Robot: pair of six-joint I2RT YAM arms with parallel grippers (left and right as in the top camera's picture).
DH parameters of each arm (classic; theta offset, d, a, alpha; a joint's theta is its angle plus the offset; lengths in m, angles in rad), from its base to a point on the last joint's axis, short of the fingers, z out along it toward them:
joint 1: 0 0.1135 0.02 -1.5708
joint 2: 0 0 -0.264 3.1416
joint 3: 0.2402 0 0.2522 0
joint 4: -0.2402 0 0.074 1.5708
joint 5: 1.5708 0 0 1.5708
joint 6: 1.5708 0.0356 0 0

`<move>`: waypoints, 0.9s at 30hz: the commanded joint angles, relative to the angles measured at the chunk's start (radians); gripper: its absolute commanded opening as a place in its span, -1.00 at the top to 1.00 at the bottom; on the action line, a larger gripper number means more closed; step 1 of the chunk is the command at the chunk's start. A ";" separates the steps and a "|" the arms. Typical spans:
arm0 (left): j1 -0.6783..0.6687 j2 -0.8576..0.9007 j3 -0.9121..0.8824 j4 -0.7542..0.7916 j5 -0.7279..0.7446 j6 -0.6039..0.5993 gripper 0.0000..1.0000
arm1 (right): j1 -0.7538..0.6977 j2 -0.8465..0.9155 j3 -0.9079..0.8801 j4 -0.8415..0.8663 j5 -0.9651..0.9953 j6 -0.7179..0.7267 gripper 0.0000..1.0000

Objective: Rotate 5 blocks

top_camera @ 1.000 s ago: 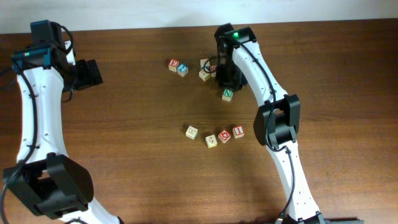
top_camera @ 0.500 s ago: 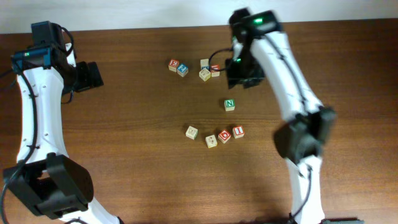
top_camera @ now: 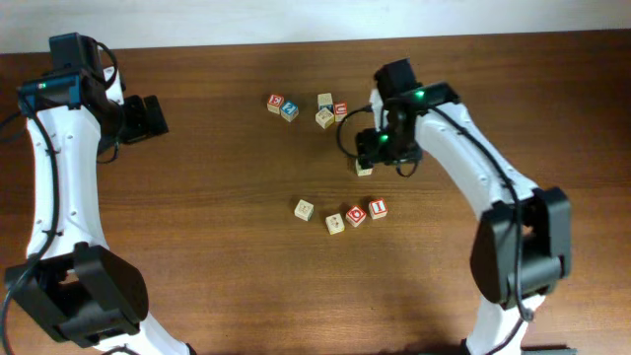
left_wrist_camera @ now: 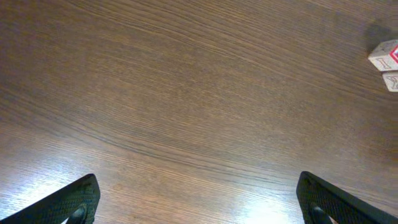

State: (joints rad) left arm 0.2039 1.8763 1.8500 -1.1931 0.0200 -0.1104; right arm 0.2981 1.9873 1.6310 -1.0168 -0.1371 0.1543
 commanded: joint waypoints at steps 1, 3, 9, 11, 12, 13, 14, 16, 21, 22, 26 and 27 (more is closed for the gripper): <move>-0.001 0.007 0.016 -0.001 0.029 -0.009 -0.99 | 0.018 0.084 -0.002 0.029 -0.009 -0.009 -0.46; -0.001 0.007 0.016 0.001 0.029 -0.009 -0.99 | 0.018 0.124 -0.002 0.058 -0.005 -0.009 -0.46; -0.001 0.007 0.016 0.007 0.029 -0.009 -0.99 | 0.018 0.150 -0.003 0.129 -0.003 -0.016 -0.18; -0.001 0.007 0.016 0.007 0.029 -0.009 -0.99 | 0.018 0.153 -0.005 0.124 0.022 -0.016 -0.01; -0.001 0.007 0.016 0.007 0.029 -0.009 -0.99 | 0.018 0.153 -0.005 0.120 0.023 -0.016 0.05; -0.001 0.007 0.016 0.007 0.029 -0.009 -0.99 | 0.016 0.154 -0.006 0.117 0.026 -0.016 0.07; -0.001 0.007 0.016 0.007 0.029 -0.009 -0.99 | 0.016 0.156 -0.006 0.117 0.027 -0.016 0.07; -0.001 0.007 0.016 0.007 0.029 -0.009 -0.99 | 0.016 0.167 -0.006 0.116 0.031 -0.016 0.09; -0.001 0.007 0.016 0.006 0.029 -0.009 -0.99 | 0.016 0.179 -0.006 0.129 0.042 -0.016 0.35; -0.001 0.007 0.016 0.006 0.029 -0.009 -0.99 | 0.016 0.179 -0.006 0.132 0.042 -0.016 0.35; -0.001 0.007 0.016 0.006 0.029 -0.009 -0.99 | 0.014 0.178 -0.006 0.099 0.045 -0.014 0.42; -0.001 0.007 0.016 0.004 0.029 -0.009 -0.99 | 0.008 0.178 -0.006 0.054 0.076 0.031 0.42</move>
State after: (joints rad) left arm 0.2039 1.8763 1.8500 -1.1885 0.0353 -0.1104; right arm 0.3119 2.1521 1.6318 -0.9173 -0.1093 0.1398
